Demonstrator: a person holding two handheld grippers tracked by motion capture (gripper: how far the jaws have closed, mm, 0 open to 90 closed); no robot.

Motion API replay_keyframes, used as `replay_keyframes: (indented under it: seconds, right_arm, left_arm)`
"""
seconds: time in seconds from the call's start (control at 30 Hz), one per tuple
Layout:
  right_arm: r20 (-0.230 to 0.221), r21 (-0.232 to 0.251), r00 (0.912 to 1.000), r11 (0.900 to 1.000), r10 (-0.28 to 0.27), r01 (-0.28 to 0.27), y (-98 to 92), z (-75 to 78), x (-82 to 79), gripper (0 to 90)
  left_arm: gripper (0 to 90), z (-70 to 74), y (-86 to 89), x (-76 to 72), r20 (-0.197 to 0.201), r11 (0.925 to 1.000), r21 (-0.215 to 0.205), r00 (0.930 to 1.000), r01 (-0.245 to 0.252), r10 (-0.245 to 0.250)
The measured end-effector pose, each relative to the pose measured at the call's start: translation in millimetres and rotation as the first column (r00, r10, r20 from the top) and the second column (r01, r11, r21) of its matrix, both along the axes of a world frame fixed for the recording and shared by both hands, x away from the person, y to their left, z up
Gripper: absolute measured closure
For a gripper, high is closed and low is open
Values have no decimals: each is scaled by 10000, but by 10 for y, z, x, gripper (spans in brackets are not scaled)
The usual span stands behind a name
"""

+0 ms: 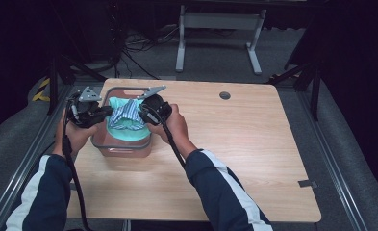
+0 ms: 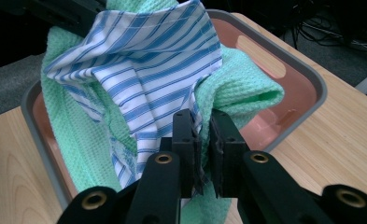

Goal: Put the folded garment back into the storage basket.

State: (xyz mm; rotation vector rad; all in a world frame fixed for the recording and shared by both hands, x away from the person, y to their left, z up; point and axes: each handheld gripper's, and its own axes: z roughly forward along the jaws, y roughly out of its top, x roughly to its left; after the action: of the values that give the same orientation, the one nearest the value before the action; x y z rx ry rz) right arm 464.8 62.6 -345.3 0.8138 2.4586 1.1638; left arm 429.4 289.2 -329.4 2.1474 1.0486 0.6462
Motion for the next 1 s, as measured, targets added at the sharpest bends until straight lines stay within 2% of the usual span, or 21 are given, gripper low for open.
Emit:
replay_keyframes:
  seconds: [0.07,0.2,0.4,0.43,0.5,0.53,0.57,0.63,0.67,0.7,0.77,0.93,0.97,1.0]
  right_arm:
    - [-16,-45,10000,10000,6,-7,26,-16,15,818]
    - [-55,-99,9999,9999,109,-110,123,-67,50,817]
    - [-210,-227,9996,9996,185,-190,212,-148,84,817]
    - [-185,-231,9996,9995,204,-208,223,-160,87,816]
    - [-269,-266,9993,9993,254,-261,245,-187,91,816]
    - [-293,-298,9992,9992,262,-270,256,-208,99,815]
    - [-335,-299,9991,9992,249,-260,265,-225,106,815]
    - [-401,-286,9989,9993,227,-239,278,-252,117,815]
    - [-402,-328,9989,9992,224,-237,282,-262,122,815]
    - [-422,-334,9989,9992,224,-238,284,-268,124,815]
    - [-411,-355,9989,9991,211,-226,283,-277,129,815]
    - [-543,-391,9984,9991,153,-175,275,-336,177,814]
    - [-548,-432,9984,9989,164,-187,282,-355,181,814]
    - [-579,-464,9981,9987,189,-216,287,-377,184,814]
  left_arm:
    - [848,-16,29,6,-57,9999,153,10000,-49,50]
    - [849,-85,99,53,-99,9996,135,9997,-236,237]
    - [848,-159,112,91,-170,9991,303,9994,-303,308]
    - [848,-156,115,93,-327,9985,409,9988,-351,365]
    - [849,-170,127,118,-239,9984,449,9991,-351,362]
    - [848,-179,121,121,-323,9983,431,9986,-395,409]
    - [848,-193,120,139,-204,9982,469,9991,-361,371]
    - [848,-212,107,156,-345,9977,562,9986,-380,399]
    - [848,-227,99,164,-263,9975,572,9987,-411,426]
    - [848,-241,92,170,-372,9974,587,9983,-418,440]
    - [849,-285,89,193,-231,9975,563,9988,-423,436]
    - [848,-361,76,238,-469,9975,540,9977,-459,485]
    - [848,-390,63,247,-390,9978,460,9980,-483,501]
    - [848,-397,62,256,-390,9975,559,9982,-433,455]
